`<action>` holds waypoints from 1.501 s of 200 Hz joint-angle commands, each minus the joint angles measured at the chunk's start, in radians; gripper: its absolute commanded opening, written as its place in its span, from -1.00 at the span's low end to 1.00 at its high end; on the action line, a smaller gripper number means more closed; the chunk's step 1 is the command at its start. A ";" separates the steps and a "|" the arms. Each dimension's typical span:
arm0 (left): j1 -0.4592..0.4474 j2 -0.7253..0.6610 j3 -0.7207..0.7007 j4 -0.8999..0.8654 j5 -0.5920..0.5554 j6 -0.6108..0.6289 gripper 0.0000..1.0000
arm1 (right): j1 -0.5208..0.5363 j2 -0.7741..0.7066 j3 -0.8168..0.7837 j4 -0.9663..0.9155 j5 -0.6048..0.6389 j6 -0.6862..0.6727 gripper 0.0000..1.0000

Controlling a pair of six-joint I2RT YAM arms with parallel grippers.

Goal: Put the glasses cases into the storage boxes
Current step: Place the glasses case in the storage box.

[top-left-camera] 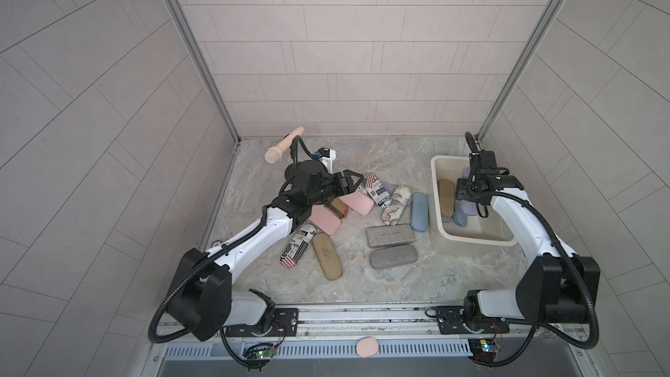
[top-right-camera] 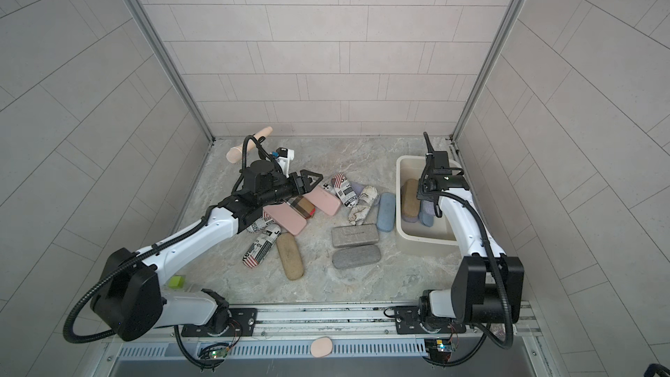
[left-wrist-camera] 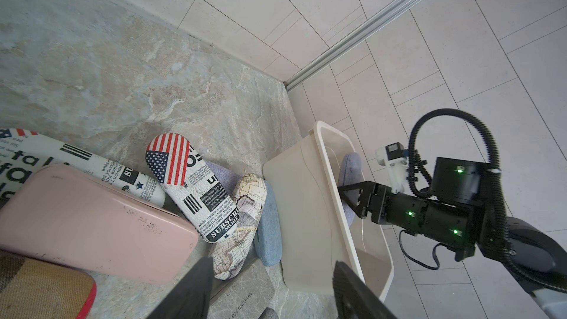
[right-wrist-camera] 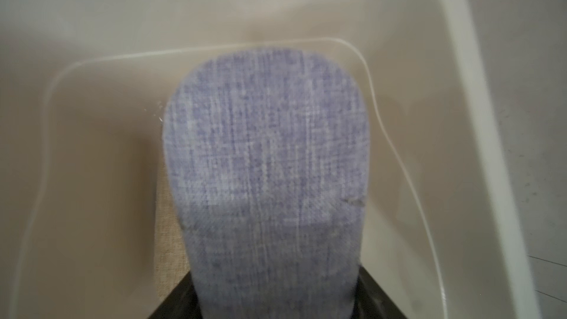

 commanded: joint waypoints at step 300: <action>0.028 -0.125 0.011 -0.141 -0.247 0.065 0.39 | 0.521 -0.178 0.119 -0.069 0.161 0.034 0.40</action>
